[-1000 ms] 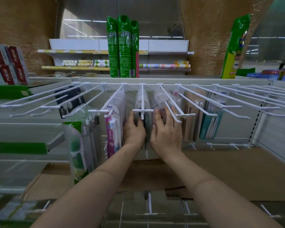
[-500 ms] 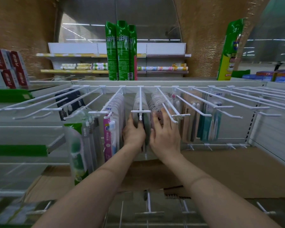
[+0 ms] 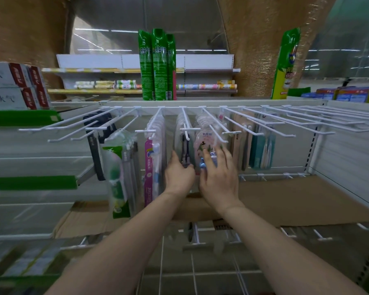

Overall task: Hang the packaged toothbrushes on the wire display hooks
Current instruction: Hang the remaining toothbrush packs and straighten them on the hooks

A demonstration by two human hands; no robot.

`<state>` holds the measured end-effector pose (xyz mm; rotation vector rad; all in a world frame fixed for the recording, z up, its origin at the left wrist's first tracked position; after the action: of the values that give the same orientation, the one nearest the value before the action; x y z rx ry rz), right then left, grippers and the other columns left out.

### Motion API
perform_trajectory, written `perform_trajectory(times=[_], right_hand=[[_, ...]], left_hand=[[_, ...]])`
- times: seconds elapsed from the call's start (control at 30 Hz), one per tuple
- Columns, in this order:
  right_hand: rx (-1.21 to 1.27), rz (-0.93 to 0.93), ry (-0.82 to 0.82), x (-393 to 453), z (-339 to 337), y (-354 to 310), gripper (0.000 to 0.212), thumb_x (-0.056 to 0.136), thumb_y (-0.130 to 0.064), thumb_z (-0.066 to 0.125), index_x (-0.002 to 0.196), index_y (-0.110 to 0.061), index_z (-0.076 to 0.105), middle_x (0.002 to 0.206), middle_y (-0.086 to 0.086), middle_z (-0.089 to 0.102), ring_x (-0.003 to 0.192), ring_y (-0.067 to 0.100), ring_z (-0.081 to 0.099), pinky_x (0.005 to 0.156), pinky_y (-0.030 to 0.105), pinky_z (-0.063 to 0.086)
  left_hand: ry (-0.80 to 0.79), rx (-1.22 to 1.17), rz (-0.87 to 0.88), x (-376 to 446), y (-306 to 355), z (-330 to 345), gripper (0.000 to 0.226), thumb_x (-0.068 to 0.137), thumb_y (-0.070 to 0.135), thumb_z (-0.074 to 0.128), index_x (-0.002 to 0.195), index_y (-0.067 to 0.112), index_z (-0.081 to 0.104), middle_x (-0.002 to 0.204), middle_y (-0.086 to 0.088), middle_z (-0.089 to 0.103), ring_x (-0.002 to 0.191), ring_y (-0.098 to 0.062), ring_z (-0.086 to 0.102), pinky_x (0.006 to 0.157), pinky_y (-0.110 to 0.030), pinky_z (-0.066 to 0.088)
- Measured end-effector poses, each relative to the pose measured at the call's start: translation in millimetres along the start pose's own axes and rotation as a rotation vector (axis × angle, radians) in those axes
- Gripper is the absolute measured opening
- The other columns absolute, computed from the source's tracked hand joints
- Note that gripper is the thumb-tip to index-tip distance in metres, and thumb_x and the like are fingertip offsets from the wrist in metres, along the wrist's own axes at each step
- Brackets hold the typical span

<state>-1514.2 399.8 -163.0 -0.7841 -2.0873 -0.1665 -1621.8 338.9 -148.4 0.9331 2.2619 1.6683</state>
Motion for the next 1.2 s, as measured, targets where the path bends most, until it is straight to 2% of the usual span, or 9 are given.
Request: perform_trajectory(times=[0.1, 0.2, 0.27, 0.47, 0.6, 0.8, 1.0, 1.13, 1.2], right_hand=[[0.003, 0.054, -0.013, -19, -12, -4, 0.055, 0.094, -0.034, 0.038, 0.141, -0.012, 0.057, 0.148, 0.02, 0.048, 0.139, 0.039, 0.039, 0.111, 0.05, 0.039], [0.007, 0.1, -0.023, -38, -22, -10, 0.049, 0.093, -0.028, 0.054, 0.138, -0.01, 0.06, 0.144, 0.02, 0.052, 0.135, 0.041, 0.045, 0.109, 0.052, 0.043], [0.004, 0.112, -0.071, -49, -29, -14, 0.052, 0.093, -0.025, 0.061, 0.143, -0.012, 0.055, 0.149, 0.019, 0.048, 0.139, 0.039, 0.04, 0.113, 0.051, 0.038], [0.024, 0.105, -0.259, -58, -45, -23, 0.057, 0.103, -0.036, 0.041, 0.157, -0.022, 0.031, 0.165, 0.008, 0.023, 0.151, 0.028, 0.016, 0.123, 0.041, 0.017], [0.04, 0.06, -0.322, -58, -51, -29, 0.058, 0.102, -0.035, 0.041, 0.157, -0.021, 0.031, 0.164, 0.008, 0.027, 0.149, 0.028, 0.022, 0.122, 0.043, 0.024], [0.129, 0.0, -0.352, -63, -60, -36, 0.058, 0.098, -0.03, 0.051, 0.154, -0.016, 0.04, 0.159, 0.01, 0.036, 0.145, 0.031, 0.031, 0.12, 0.043, 0.029], [0.196, -0.064, -0.339, -70, -62, -60, 0.056, 0.095, -0.027, 0.056, 0.148, -0.012, 0.048, 0.152, 0.015, 0.045, 0.14, 0.034, 0.039, 0.118, 0.042, 0.031], [0.209, -0.098, -0.341, -70, -59, -83, 0.055, 0.097, -0.029, 0.052, 0.149, -0.014, 0.046, 0.153, 0.013, 0.044, 0.14, 0.031, 0.038, 0.118, 0.043, 0.032], [0.219, -0.107, -0.31, -65, -57, -93, 0.056, 0.097, -0.029, 0.052, 0.15, -0.014, 0.045, 0.153, 0.014, 0.044, 0.141, 0.032, 0.037, 0.119, 0.044, 0.031]], left_hand=[[-0.031, 0.031, 0.024, -21, 0, -5, 0.064, 0.089, 0.024, 0.062, 0.15, 0.025, 0.042, 0.143, -0.007, 0.059, 0.132, -0.031, 0.054, 0.113, -0.042, 0.043], [-0.028, 0.117, 0.043, -36, -6, -8, 0.053, 0.094, 0.025, 0.064, 0.145, 0.023, 0.051, 0.138, -0.008, 0.062, 0.128, -0.031, 0.057, 0.11, -0.038, 0.045], [-0.015, 0.165, 0.058, -44, -9, -12, 0.056, 0.095, 0.028, 0.064, 0.149, 0.023, 0.049, 0.141, -0.007, 0.06, 0.13, -0.028, 0.056, 0.111, -0.038, 0.044], [-0.002, 0.27, 0.143, -74, -10, -35, 0.048, 0.1, 0.025, 0.059, 0.147, 0.023, 0.051, 0.143, -0.004, 0.057, 0.131, -0.025, 0.052, 0.103, -0.03, 0.04], [0.032, 0.335, 0.169, -88, -8, -49, 0.049, 0.099, 0.024, 0.059, 0.147, 0.018, 0.051, 0.146, -0.005, 0.054, 0.135, -0.023, 0.048, 0.11, -0.033, 0.037], [0.099, 0.484, 0.171, -110, -1, -68, 0.039, 0.093, 0.024, 0.061, 0.132, 0.022, 0.064, 0.13, -0.007, 0.065, 0.118, -0.028, 0.061, 0.099, -0.038, 0.051], [0.239, 0.664, 0.235, -128, -9, -99, 0.036, 0.09, 0.025, 0.056, 0.124, 0.02, 0.067, 0.116, -0.008, 0.066, 0.109, -0.033, 0.06, 0.092, -0.04, 0.051], [0.332, 0.667, 0.253, -127, -13, -126, 0.04, 0.092, 0.023, 0.058, 0.132, 0.02, 0.06, 0.129, -0.007, 0.059, 0.116, -0.028, 0.052, 0.095, -0.04, 0.046], [0.347, 0.687, 0.269, -123, -12, -139, 0.047, 0.094, 0.025, 0.058, 0.141, 0.022, 0.053, 0.145, -0.012, 0.048, 0.13, -0.031, 0.044, 0.105, -0.043, 0.041]])
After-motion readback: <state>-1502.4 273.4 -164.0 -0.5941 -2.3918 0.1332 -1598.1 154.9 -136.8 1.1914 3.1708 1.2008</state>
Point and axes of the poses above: each hand's wrist, its own x-axis towards the middle knuckle, its own z-axis out of the palm, y = z × x, the point moved 1 cm from there along x, towards the middle knuckle
